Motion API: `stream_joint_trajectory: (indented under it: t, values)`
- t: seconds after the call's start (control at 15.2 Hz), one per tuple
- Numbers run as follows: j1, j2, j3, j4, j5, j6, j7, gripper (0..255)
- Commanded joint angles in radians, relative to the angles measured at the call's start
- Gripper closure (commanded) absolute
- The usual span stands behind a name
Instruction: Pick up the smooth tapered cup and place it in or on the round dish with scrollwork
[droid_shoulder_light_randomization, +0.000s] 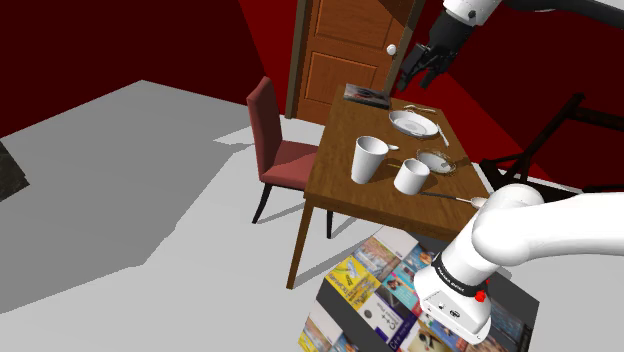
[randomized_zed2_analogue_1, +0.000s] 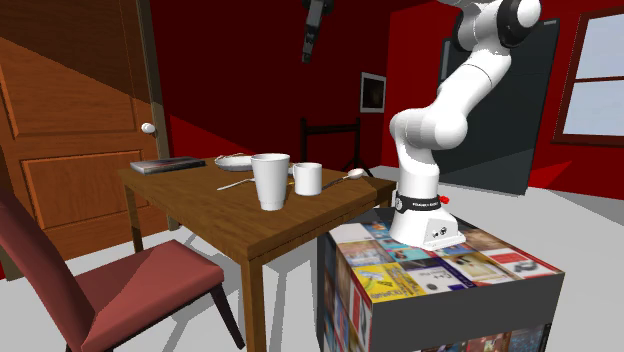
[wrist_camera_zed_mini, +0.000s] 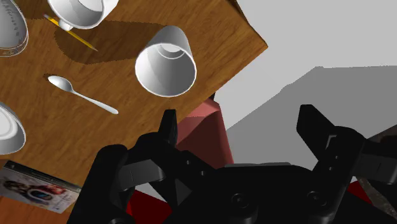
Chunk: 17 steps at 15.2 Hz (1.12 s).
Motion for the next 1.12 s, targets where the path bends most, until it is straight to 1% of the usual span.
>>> stream_joint_trajectory:
  t: [0.0,0.53,1.06]
  values:
    - [0.000,0.000,0.000,0.000,0.000,0.000,0.000,0]
    - [-0.041,0.053,-0.125,-0.177,-0.018,0.213,-0.068,0]
    - [-0.072,0.194,-0.261,-0.288,-0.019,0.443,-0.152,0]
